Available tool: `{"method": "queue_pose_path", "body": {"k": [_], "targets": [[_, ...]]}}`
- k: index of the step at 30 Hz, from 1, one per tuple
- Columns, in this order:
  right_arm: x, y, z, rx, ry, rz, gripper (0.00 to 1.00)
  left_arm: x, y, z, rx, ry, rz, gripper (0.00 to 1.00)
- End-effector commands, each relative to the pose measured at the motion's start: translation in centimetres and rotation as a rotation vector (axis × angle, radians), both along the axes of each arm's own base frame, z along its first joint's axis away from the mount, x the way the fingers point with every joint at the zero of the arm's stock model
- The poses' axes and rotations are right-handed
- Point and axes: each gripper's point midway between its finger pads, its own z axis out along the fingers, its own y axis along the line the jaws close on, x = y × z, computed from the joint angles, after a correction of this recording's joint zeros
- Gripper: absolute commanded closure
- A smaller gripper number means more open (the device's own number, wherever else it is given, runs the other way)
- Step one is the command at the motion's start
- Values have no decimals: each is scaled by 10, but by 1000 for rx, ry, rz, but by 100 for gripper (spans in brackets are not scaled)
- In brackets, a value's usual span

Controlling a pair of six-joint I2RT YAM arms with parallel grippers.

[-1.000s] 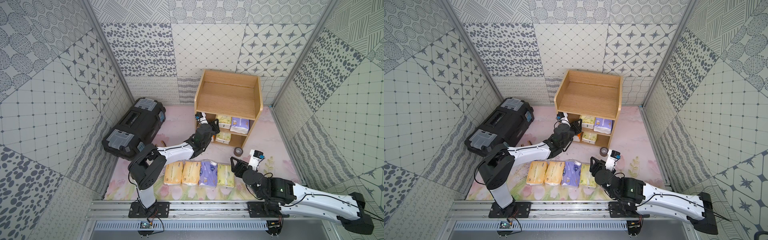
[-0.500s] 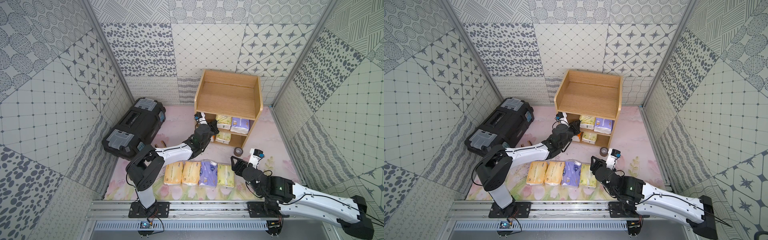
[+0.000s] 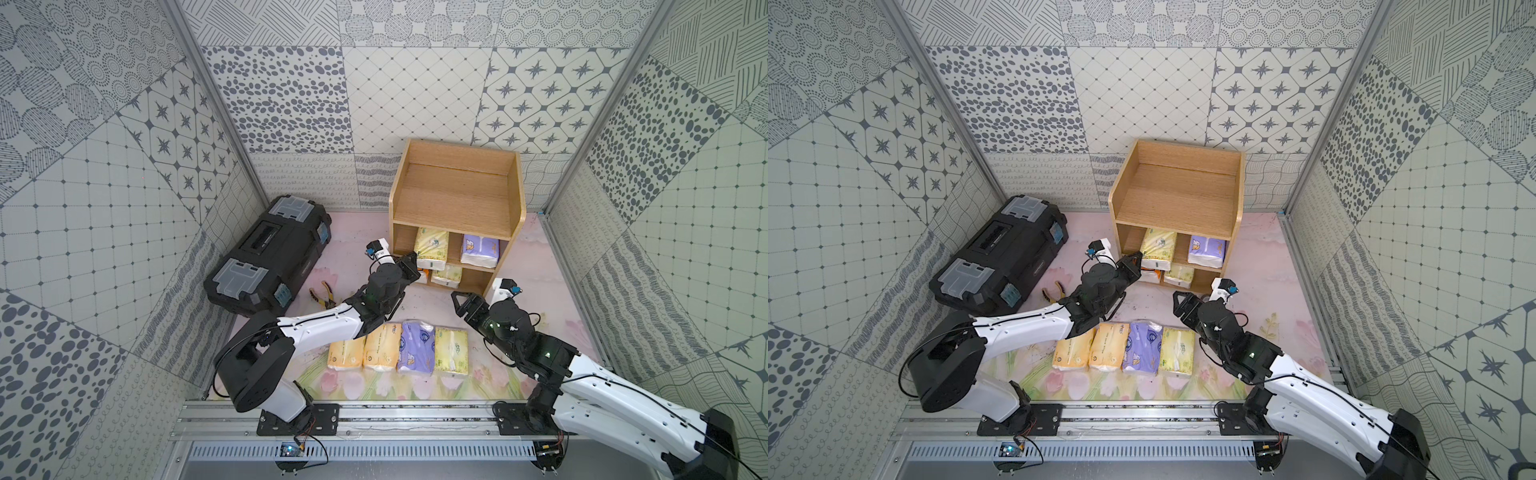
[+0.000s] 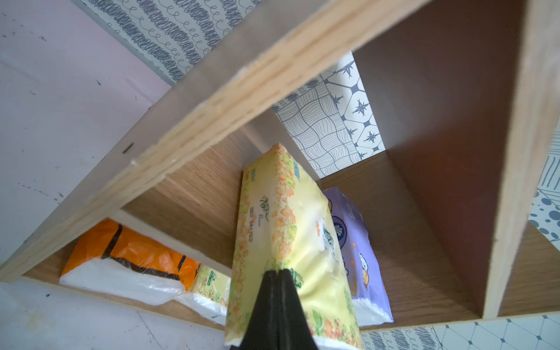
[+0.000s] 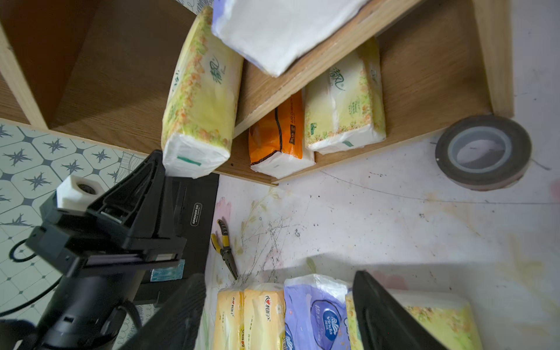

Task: Remove the tissue boxes from the shelf
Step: Pick up a box of tissues from the shelf.

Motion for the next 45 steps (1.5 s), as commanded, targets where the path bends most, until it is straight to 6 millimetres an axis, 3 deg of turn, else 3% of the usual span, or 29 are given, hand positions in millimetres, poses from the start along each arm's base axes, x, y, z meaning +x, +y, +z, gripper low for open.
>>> {"method": "queue_pose_path", "body": {"k": [1, 8, 19, 27, 36, 38, 41, 45], "targets": [[12, 22, 39, 165, -89, 34, 13, -10, 10, 6, -88, 7, 33, 100], [40, 37, 54, 238, -159, 3, 5, -25, 14, 3, -88, 32, 21, 100], [79, 53, 58, 280, -178, 8, 8, -36, 21, -6, -93, 63, 14, 100], [95, 70, 40, 315, -137, 23, 24, -41, 22, -9, -99, 74, 2, 100], [96, 89, 52, 334, -169, 114, 58, -48, 29, -9, -95, 90, 0, 100], [94, 90, 54, 334, -173, 126, 63, -51, 32, -4, -92, 81, -5, 89], [89, 91, 58, 343, -184, 150, 70, -58, 39, 4, -86, 67, -6, 63], [81, 87, 59, 327, -187, 175, 76, -72, 56, 14, -62, 53, -6, 42]]}}
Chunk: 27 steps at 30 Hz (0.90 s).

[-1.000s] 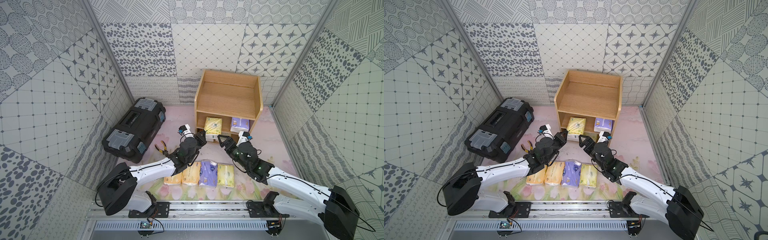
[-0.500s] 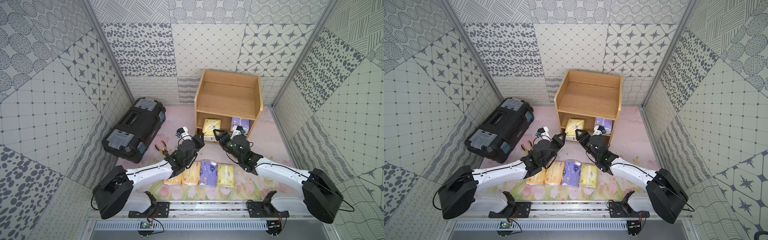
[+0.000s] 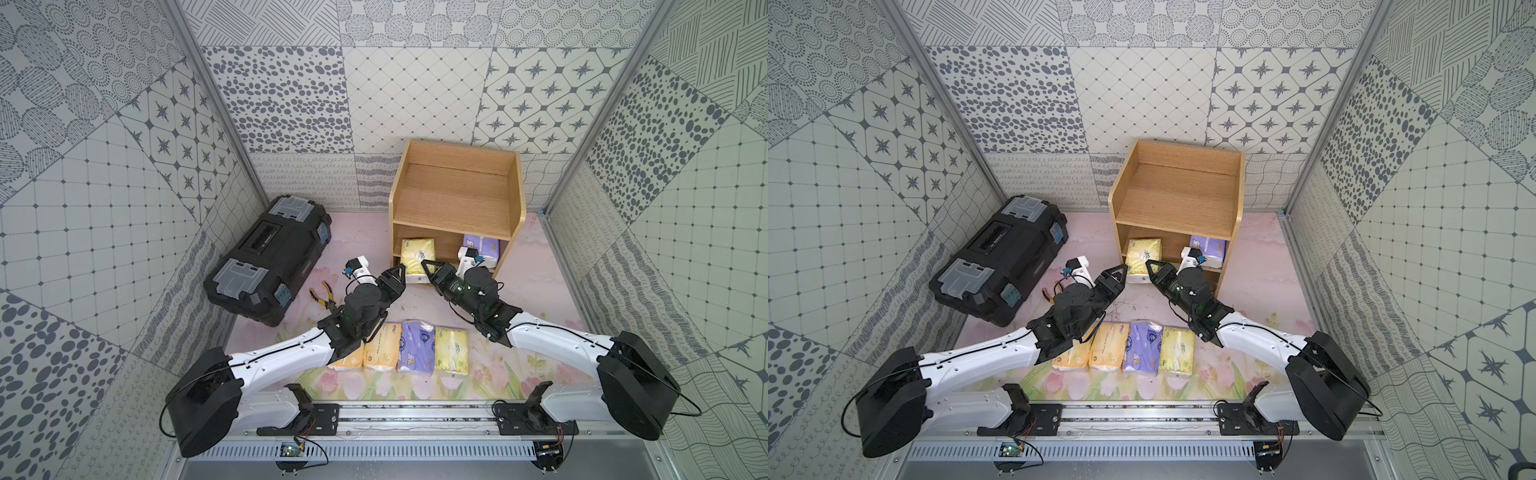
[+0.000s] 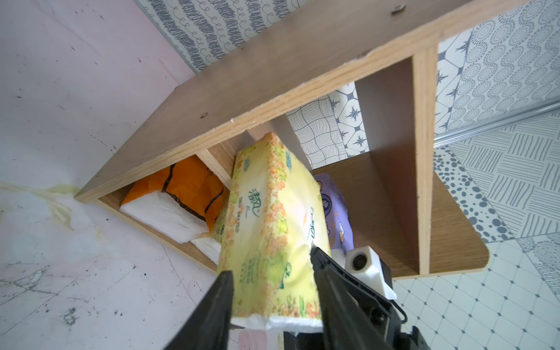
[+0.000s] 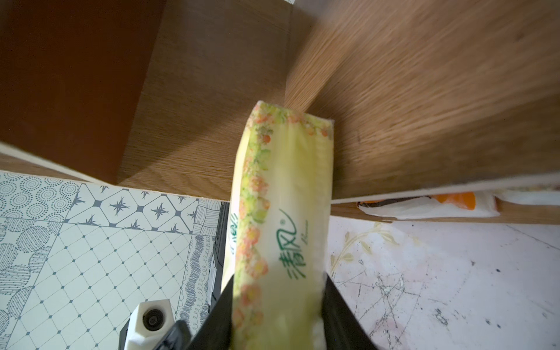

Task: Remove the tissue boxes from the shelf
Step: Pick up a box of tissues from the shelf.

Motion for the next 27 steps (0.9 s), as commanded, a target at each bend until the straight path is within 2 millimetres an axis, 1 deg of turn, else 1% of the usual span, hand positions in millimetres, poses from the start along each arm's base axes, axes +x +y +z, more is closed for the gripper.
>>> {"method": "queue_pose_path", "body": {"k": [1, 4, 8, 11, 13, 16, 19, 22, 27], "targets": [[-8, -1, 30, 30, -89, 38, 77, -18, 18, 3, 67, -1, -13, 38], [-19, -6, 29, 1, -93, 62, 78, -33, 33, 3, 90, 0, -29, 31], [-37, -16, 29, -44, -95, 100, 80, -52, 46, -1, 117, 0, -103, 22], [-52, -20, 32, -77, -103, 146, 80, -65, 46, 0, 116, -16, -183, 18], [-60, -22, 35, -92, -107, 172, 80, -74, 40, 3, 88, -36, -247, 16], [-73, -25, 39, -100, -114, 210, 81, -88, 24, 16, -8, -83, -363, 13], [-84, -24, 45, -83, -126, 251, 81, -97, 9, 31, -99, -118, -461, 12], [-93, -22, 51, -61, -134, 291, 81, -99, -5, 37, -167, -120, -526, 11], [-102, -18, 55, -33, -125, 342, 81, -93, -23, 39, -250, -106, -584, 11]]}}
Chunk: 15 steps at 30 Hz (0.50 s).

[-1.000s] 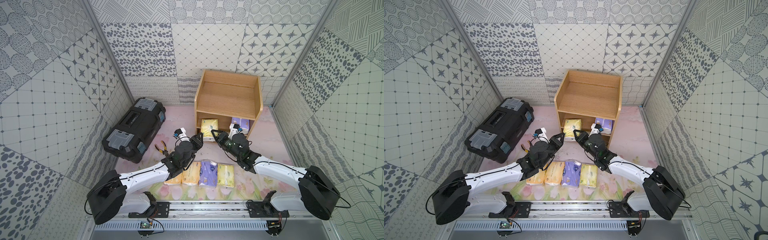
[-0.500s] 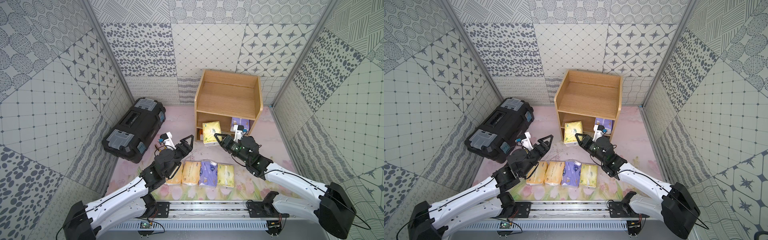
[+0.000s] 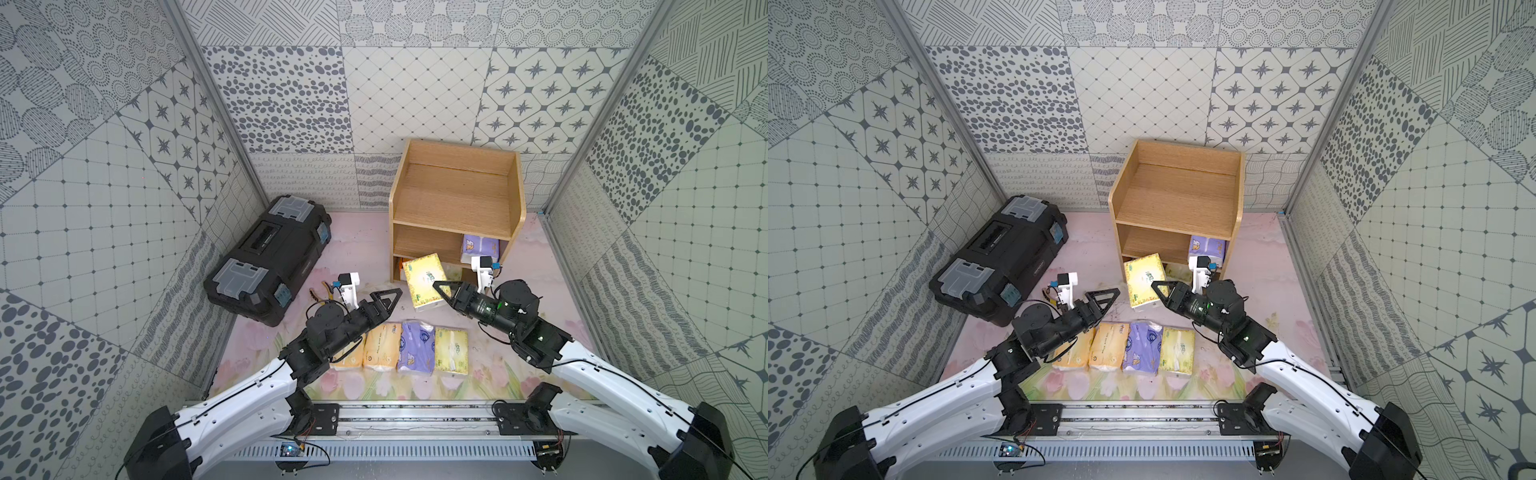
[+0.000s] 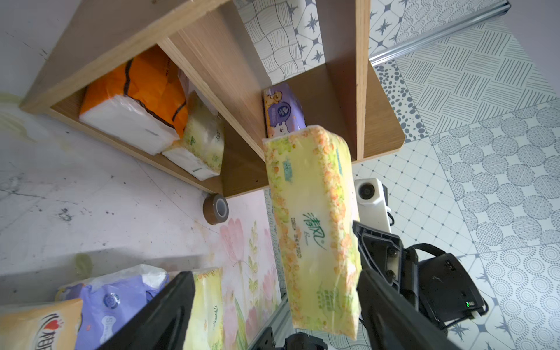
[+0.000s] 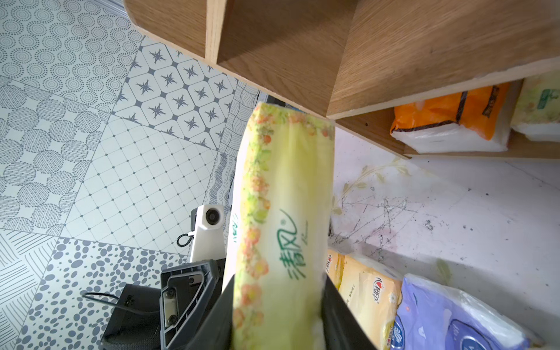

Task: Remove the tissue boxes from the shelf
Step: Pick up a box of tissues from the shelf.

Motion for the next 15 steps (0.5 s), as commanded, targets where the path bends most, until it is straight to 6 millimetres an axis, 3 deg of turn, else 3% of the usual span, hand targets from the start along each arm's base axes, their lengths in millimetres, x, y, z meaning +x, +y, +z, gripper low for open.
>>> {"method": "queue_pose_path", "body": {"k": [1, 8, 15], "targets": [[-10, 4, 14, 48, -30, 61, 81, -16, -30, 44, -205, -77, -200, 11], [-11, 2, 15, 69, -1, 49, 81, -12, -45, 55, -259, -107, -237, 14], [-10, 1, 8, 92, 32, 34, 83, -5, -57, 48, -259, -98, -241, 38]]}}
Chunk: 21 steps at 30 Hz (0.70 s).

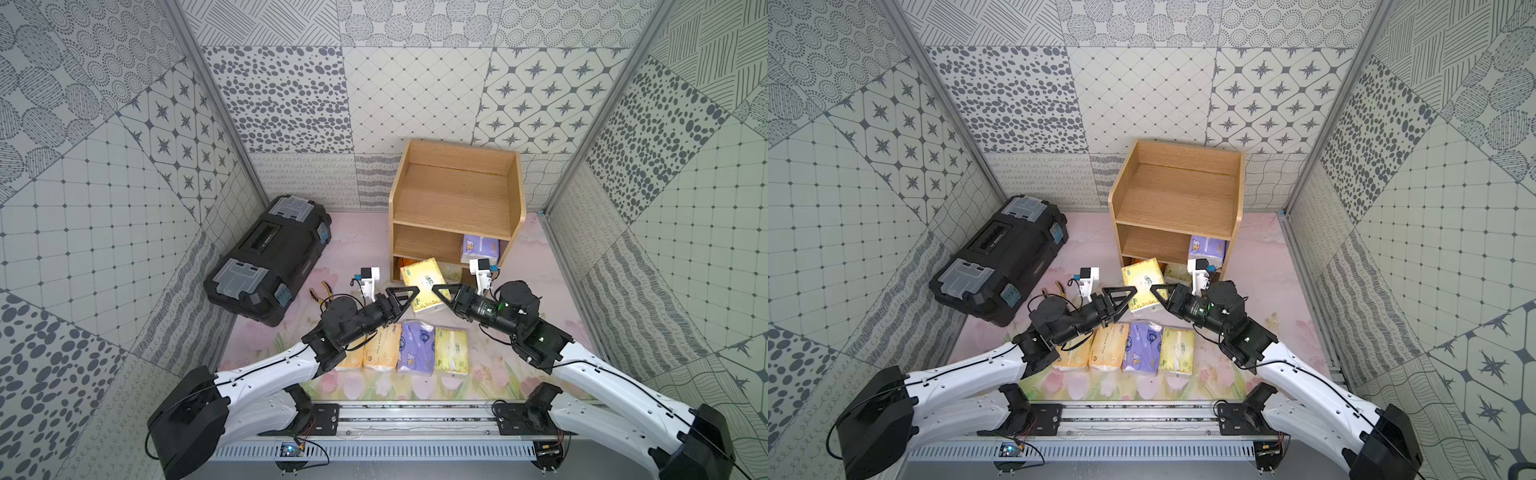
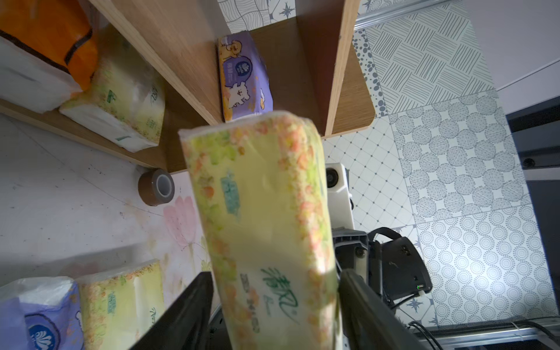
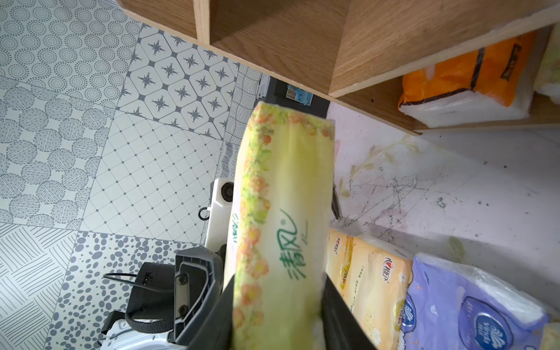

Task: Remove the tissue boxes from the shelf
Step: Pick up a box of tissues from the shelf.

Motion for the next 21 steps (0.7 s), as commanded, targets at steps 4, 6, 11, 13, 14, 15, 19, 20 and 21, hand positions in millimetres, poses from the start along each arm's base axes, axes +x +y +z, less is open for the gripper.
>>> {"method": "queue_pose_path", "body": {"k": [4, 6, 11, 13, 14, 15, 19, 20, 21], "targets": [[-2, -9, 1, 25, -10, -32, 83, -7, -17, 33, -130, -96, -75, 58], [-1, -15, -4, -2, -4, -56, 82, -7, -20, 31, -124, -93, -76, 66], [0, -33, -12, -147, -26, -115, 49, -5, -27, 24, -69, -85, -78, 77], [2, -45, -15, -234, -34, -157, 33, -3, -28, 16, -26, -72, -65, 78], [4, -53, -15, -267, -38, -193, 27, -3, -28, 12, -4, -69, -60, 79], [5, -63, -16, -297, -40, -232, 23, -2, -29, 6, 27, -61, -55, 79], [6, -99, -12, -400, -61, -375, 19, -7, -32, -23, 155, -32, -55, 81], [6, -105, -11, -419, -71, -392, 19, -11, -35, -31, 185, -27, -63, 81], [4, -111, -8, -437, -84, -406, 19, -17, -39, -41, 222, -17, -74, 81]]}}
